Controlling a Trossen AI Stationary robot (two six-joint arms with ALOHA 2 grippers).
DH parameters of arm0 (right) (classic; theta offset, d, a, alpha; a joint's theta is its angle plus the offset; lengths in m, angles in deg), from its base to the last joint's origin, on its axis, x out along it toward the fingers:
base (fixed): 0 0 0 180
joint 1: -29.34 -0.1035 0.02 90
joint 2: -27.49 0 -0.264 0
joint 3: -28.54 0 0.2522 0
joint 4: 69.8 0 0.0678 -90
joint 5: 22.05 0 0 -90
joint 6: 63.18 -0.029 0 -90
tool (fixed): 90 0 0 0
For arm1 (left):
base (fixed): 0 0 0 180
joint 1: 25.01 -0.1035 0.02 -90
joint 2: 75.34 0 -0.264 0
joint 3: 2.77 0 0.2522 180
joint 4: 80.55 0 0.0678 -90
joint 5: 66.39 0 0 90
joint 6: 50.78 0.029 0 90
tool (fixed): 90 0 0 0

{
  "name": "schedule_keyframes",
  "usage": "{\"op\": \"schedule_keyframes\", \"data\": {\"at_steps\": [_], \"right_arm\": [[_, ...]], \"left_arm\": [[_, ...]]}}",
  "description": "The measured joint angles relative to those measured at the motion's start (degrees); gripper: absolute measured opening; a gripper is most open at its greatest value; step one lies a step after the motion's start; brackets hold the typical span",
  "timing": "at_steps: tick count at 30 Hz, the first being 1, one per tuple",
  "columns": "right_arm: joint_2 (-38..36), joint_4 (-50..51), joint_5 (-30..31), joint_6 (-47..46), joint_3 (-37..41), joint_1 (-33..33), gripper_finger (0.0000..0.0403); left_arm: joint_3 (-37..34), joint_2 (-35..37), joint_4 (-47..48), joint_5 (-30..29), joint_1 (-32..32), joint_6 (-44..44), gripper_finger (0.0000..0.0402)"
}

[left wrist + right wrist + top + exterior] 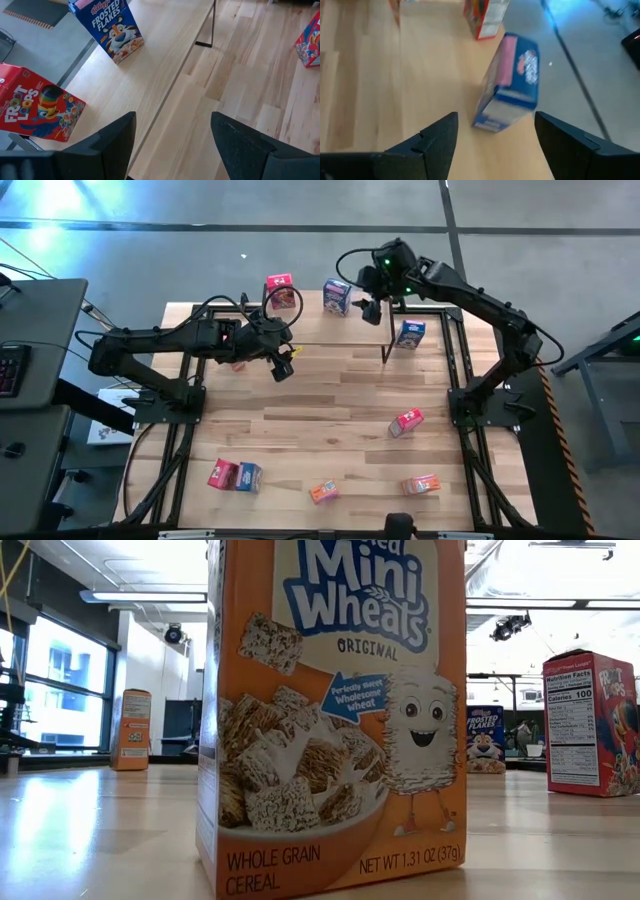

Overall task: Stack cereal on shelf
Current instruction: Put the middle blue cereal box on the shelf

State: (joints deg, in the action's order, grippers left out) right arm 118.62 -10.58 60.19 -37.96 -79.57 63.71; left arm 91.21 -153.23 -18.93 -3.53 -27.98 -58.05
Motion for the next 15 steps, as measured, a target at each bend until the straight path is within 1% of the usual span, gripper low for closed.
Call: {"op": "schedule_keyframes", "data": {"at_steps": [4, 7, 11, 15], "right_arm": [[0.0, 3.7, 0.0, -1.5, 0.0, -1.3, 0.0257], [0.0, 4.7, -0.2, -2.8, 0.2, -2.5, 0.0257], [-0.1, 2.5, -0.2, -3.8, 3.0, -4.1, 0.0257], [-0.1, -3.0, 1.2, -4.2, 7.0, -5.7, 0.0257]], "left_arm": [[0.0, 0.0, -0.1, 0.0, 0.0, 0.0, 0.0248], [0.0, 0.0, -0.1, 0.0, 0.0, 0.4, 0.0248], [0.0, 0.0, -0.2, 0.0, 0.0, 3.9, 0.0248], [0.0, 0.0, -0.2, 0.0, 0.0, 4.5, 0.0248]]}}
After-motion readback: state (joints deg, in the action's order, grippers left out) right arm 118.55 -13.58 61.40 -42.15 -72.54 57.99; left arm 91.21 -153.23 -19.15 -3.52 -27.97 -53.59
